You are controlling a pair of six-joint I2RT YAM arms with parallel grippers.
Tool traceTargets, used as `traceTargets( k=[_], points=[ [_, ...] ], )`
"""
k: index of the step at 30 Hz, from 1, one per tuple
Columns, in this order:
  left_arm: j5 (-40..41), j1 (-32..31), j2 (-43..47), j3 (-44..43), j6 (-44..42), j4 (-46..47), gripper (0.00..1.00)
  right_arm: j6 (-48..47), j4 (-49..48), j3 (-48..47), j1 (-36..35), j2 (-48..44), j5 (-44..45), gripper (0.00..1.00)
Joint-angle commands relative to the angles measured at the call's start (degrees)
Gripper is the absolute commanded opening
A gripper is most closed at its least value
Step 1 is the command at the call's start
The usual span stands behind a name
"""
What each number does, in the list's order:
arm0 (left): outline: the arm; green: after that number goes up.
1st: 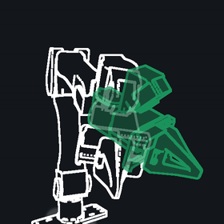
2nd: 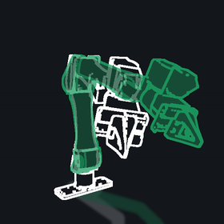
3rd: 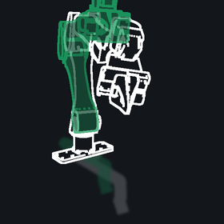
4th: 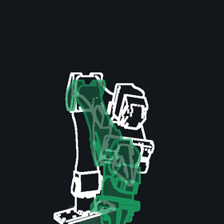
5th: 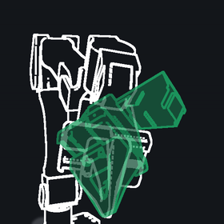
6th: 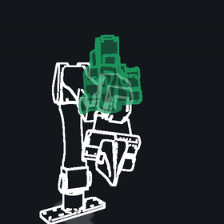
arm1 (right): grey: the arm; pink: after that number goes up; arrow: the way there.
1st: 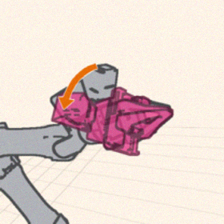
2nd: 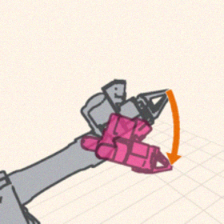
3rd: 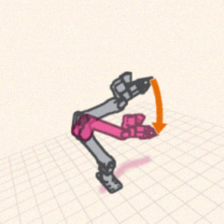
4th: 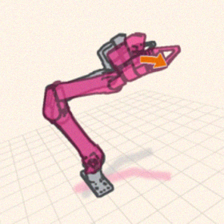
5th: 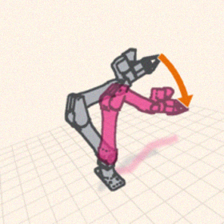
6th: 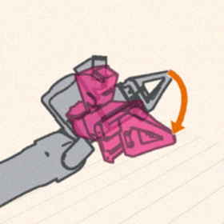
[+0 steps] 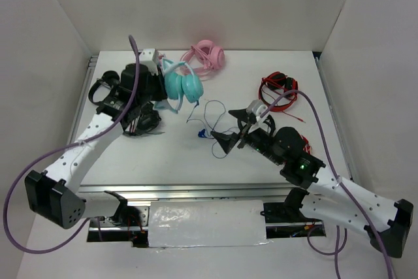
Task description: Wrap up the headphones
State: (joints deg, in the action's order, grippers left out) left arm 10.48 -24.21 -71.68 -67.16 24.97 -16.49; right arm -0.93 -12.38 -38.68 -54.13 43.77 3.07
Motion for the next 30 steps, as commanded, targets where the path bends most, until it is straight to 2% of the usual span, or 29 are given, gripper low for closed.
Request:
traceTargets(
  k=[1, 2, 4, 7, 11, 14, 15, 18, 22, 27, 29, 30],
  points=[
    [-17.8, 4.8, -2.6, -10.6, -7.6, 5.3, 0.00, -3.1, 6.7, 4.1, 5.8, -2.8, -9.7, 1.00],
    [-20.6, 5.3, -4.6, -15.2, -8.7, 4.1, 0.00, -4.5, 6.3, 5.1, 7.3, -2.6, -12.2, 1.00],
    [-27.3, 6.9, -6.9, -18.9, -10.9, 2.5, 0.00, -9.2, 5.7, 7.3, 11.0, -1.2, -19.6, 1.00],
    [-33.0, 7.2, -9.6, -25.9, -13.5, 1.6, 0.00, -13.6, 1.9, 8.5, 14.1, 5.0, -24.2, 1.00],
    [-37.8, 7.2, -14.2, -39.9, -17.5, -7.2, 0.00, -16.3, -2.8, 5.0, 17.1, 19.7, -28.2, 1.00],
    [-38.9, 7.3, -14.4, -41.5, -18.0, -8.0, 0.00, -14.5, -10.5, 0.3, 16.3, 29.1, -31.5, 1.00],
    [-39.2, 7.3, -14.1, -41.5, -17.9, -8.0, 0.00, -14.4, -15.5, -1.2, 15.9, 31.2, -30.9, 1.00],
    [-40.3, 7.2, -14.1, -43.8, -19.0, -9.9, 0.00, -15.1, -20.6, -4.6, 14.5, 38.8, -25.1, 1.00],
    [-39.0, 7.5, -12.4, -44.8, -18.9, -12.1, 0.00, -19.6, -16.5, -10.4, 14.2, 46.6, -19.4, 1.00],
    [-39.8, 7.9, -10.5, -47.3, -19.3, -12.5, 0.00, -16.7, -18.8, -15.2, 15.9, 52.3, -24.7, 0.99],
    [-40.0, 8.0, -10.0, -48.2, -18.8, -11.6, 0.00, -15.2, -18.0, -19.8, 16.2, 55.5, -27.1, 0.96],
    [-41.0, 8.3, -10.1, -49.4, -18.8, -11.5, 0.00, -14.7, -16.5, -21.3, 16.2, 57.3, -29.9, 0.87]
  ],
)
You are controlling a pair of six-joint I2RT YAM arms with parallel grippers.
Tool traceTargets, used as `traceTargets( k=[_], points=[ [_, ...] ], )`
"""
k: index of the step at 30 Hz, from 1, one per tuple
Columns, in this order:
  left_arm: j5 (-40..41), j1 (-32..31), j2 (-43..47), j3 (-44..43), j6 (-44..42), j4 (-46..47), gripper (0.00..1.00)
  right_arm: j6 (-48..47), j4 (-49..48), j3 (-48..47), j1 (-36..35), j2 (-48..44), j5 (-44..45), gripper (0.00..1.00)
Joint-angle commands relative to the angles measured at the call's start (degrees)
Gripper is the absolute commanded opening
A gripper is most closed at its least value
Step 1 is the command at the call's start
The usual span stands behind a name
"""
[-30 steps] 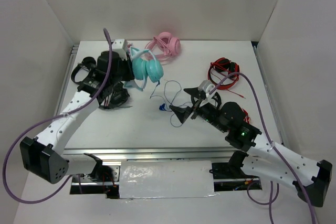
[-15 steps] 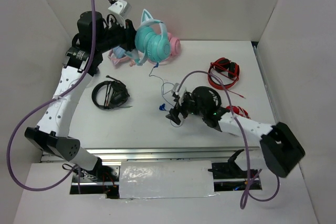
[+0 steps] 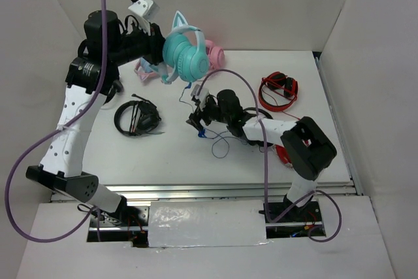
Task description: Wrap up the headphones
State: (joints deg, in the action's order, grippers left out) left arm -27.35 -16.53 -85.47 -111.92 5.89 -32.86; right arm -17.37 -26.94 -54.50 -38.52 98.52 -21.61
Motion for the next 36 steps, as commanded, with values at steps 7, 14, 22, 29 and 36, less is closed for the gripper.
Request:
traceTargets(
  k=[7, 14, 22, 29, 36],
  points=[
    [-9.3, 0.9, 6.0, -1.0, -4.7, 3.2, 0.00, 6.5, -2.3, -7.3, 4.5, 2.2, -3.4, 0.00],
    [-15.3, -2.3, 11.1, 17.3, -9.2, 14.3, 0.00, 7.2, 8.1, -5.9, 17.2, -5.9, -5.8, 0.00],
    [-2.5, -14.4, 13.3, 30.5, -23.8, 12.6, 0.00, -1.6, 24.2, -13.0, 21.9, -7.7, -5.4, 0.00],
    [9.8, -21.1, 13.1, 37.4, -24.2, 15.4, 0.00, -1.0, 32.1, -22.1, 21.2, -8.2, 0.0, 0.00],
    [24.3, -26.1, 7.3, 36.5, -19.2, 14.4, 0.00, -1.4, 44.0, -35.2, 17.3, -6.5, 11.6, 0.00]
  ],
)
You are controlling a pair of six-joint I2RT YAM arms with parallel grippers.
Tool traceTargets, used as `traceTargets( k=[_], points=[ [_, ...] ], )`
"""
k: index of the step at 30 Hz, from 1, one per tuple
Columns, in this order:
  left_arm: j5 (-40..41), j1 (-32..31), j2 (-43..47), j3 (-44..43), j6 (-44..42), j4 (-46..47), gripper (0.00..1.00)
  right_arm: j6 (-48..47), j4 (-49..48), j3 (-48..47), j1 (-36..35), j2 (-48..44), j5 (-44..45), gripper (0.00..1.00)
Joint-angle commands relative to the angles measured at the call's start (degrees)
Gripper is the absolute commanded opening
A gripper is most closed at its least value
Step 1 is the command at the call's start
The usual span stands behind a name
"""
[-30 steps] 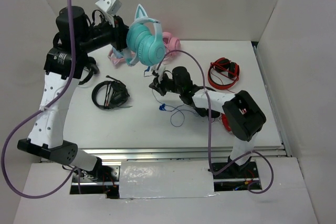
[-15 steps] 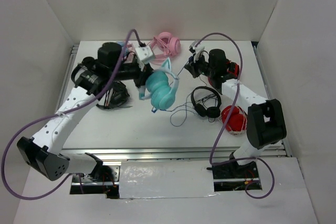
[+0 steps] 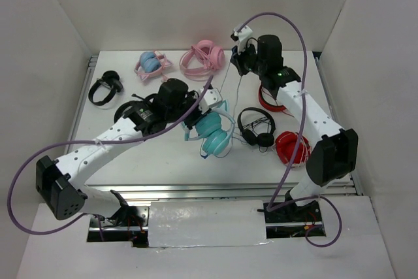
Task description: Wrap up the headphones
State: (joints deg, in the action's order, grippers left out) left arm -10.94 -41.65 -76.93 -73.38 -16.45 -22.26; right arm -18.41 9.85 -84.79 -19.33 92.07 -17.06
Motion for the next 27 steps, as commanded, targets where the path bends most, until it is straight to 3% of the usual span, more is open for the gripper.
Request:
traceTargets(
  k=[1, 6, 10, 21, 27],
  points=[
    [8.8, -1.0, -2.3, -2.4, 3.9, 3.3, 0.00, -0.3, 7.9, -5.4, -2.4, -0.7, 8.1, 0.00],
    [10.7, -1.3, -4.9, -1.7, 5.6, 2.6, 0.00, -1.3, 13.7, -9.4, -5.5, -1.4, 14.1, 0.00],
    [18.7, -1.0, -7.3, -2.8, 11.0, 2.1, 0.00, -0.8, 16.6, -9.8, -8.7, -3.5, 16.8, 0.00],
    [22.5, 6.9, -11.3, -6.9, 24.3, -0.4, 0.00, 6.6, 12.1, 7.6, -11.2, -18.5, 26.8, 0.00],
    [25.7, 11.0, -14.0, -10.4, 27.6, -1.4, 0.00, 9.5, 8.3, 17.8, -11.5, -26.6, 25.2, 0.00]
  ],
)
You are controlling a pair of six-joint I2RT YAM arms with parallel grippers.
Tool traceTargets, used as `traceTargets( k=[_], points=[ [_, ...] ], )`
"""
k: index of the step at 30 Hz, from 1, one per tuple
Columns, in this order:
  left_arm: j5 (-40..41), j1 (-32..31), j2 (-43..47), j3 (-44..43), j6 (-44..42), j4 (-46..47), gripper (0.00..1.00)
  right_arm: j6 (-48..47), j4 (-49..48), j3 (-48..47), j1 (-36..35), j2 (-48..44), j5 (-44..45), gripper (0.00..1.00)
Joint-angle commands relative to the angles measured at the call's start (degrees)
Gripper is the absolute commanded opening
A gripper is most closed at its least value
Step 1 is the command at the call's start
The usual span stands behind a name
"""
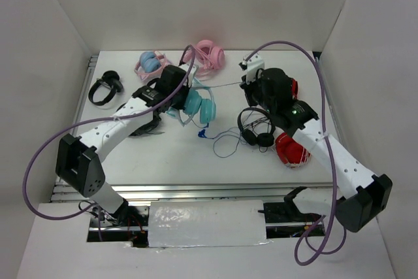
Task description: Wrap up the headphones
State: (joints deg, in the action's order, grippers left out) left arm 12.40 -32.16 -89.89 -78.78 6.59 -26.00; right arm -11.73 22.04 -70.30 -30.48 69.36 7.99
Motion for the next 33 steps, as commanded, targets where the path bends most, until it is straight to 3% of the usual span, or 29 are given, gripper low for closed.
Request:
traceTargets(
  k=[1, 8, 12, 16, 19, 25, 27, 29, 30, 32, 33],
  points=[
    [2.7, 2.0, -1.4, -5.6, 4.9, 2.2, 0.00, 3.2, -4.4, 5.8, -0.5, -4.7, -0.4, 0.00],
    [-2.2, 9.3, -2.6, -11.3, 6.2, 1.7, 0.00, 9.1, -7.9, 15.8, -2.1, -10.8, -2.3, 0.00],
    [-9.7, 11.3, -1.7, -15.5, 4.8, 2.6, 0.00, 9.9, -12.9, 22.0, -2.2, -11.4, -11.1, 0.00],
    [-18.6, 12.1, -1.5, -19.5, 2.6, 2.9, 0.00, 11.4, -24.3, 26.0, -2.4, -9.0, -19.1, 0.00],
    [-25.3, 12.6, -2.9, -28.1, 2.0, -0.2, 0.00, 11.4, -31.7, 28.4, -2.9, -5.8, -24.3, 0.00],
    [-40.5, 12.2, -3.4, -39.4, 1.6, -6.8, 0.00, 10.1, -44.6, 31.3, -3.5, 0.8, -25.6, 0.08],
    [-42.2, 11.2, -2.2, -40.1, 1.3, -7.1, 0.00, 10.1, -47.7, 31.7, -3.6, 2.9, -27.1, 0.09],
    [-43.9, 9.7, -0.5, -40.1, 1.2, -7.3, 0.00, 10.5, -53.3, 31.7, -3.8, 6.2, -28.1, 0.16],
    [-45.3, 9.2, 0.3, -40.0, 1.6, -7.0, 0.00, 10.8, -55.6, 31.6, -3.8, 7.3, -28.3, 0.38],
    [-49.6, 9.0, 1.5, -39.9, 3.4, -5.9, 0.00, 13.6, -64.1, 31.1, -3.9, 11.5, -28.2, 0.41],
    [-50.6, 8.7, 1.6, -40.5, 3.7, -6.2, 0.00, 14.2, -66.4, 30.5, -3.9, 13.1, -29.9, 0.49]
  ],
)
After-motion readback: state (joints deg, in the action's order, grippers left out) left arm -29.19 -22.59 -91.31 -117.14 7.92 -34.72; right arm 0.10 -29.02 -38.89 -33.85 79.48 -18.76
